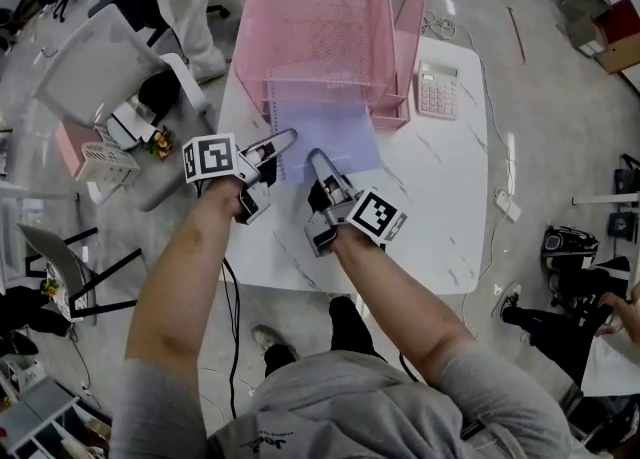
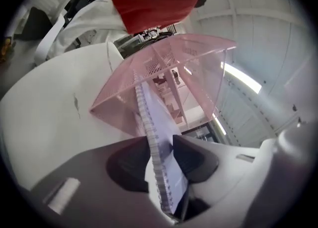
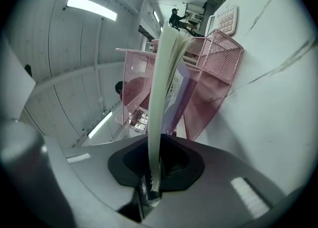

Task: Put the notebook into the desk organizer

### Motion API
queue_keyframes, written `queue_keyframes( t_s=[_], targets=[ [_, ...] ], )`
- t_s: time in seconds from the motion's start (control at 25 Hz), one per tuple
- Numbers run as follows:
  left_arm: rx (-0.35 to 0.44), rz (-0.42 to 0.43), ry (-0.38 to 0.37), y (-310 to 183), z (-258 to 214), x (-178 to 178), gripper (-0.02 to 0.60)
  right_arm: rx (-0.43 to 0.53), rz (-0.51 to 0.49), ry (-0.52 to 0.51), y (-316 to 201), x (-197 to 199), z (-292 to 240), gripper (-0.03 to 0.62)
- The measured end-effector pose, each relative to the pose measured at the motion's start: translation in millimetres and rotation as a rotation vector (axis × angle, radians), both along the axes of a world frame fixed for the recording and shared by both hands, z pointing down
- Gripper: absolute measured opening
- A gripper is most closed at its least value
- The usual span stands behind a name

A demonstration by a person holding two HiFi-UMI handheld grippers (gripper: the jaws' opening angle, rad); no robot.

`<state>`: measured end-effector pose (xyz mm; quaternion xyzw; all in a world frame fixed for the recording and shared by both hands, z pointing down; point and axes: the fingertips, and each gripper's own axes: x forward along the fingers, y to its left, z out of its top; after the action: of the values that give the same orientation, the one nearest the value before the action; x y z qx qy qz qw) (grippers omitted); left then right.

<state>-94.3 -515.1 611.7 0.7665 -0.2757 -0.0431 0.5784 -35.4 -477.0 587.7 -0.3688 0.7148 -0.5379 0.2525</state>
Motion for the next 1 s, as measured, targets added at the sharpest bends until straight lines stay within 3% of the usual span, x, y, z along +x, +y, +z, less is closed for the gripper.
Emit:
queue_keyframes(
  t_s=[0.4, 0.56, 0.76, 1.0],
  targets=[
    [-0.041, 0.07, 0.077, 34, 0, 3, 0.161, -0.015, 0.077, -0.005, -31, 1, 1, 0.032],
    [0.017, 0.073, 0.073, 28, -9, 3, 0.126, -0.06, 0.045, 0.0, -38, 0, 8, 0.046],
    [0.074, -0.001, 0.004, 8, -5, -4, 0.118, -0.063, -0.035, 0.016, -28, -4, 9, 0.126],
    [0.09, -0.101, -0.012, -13, -5, -10, 0.12, -0.097, -0.087, -0.003, -13, -4, 10, 0.133]
  ],
)
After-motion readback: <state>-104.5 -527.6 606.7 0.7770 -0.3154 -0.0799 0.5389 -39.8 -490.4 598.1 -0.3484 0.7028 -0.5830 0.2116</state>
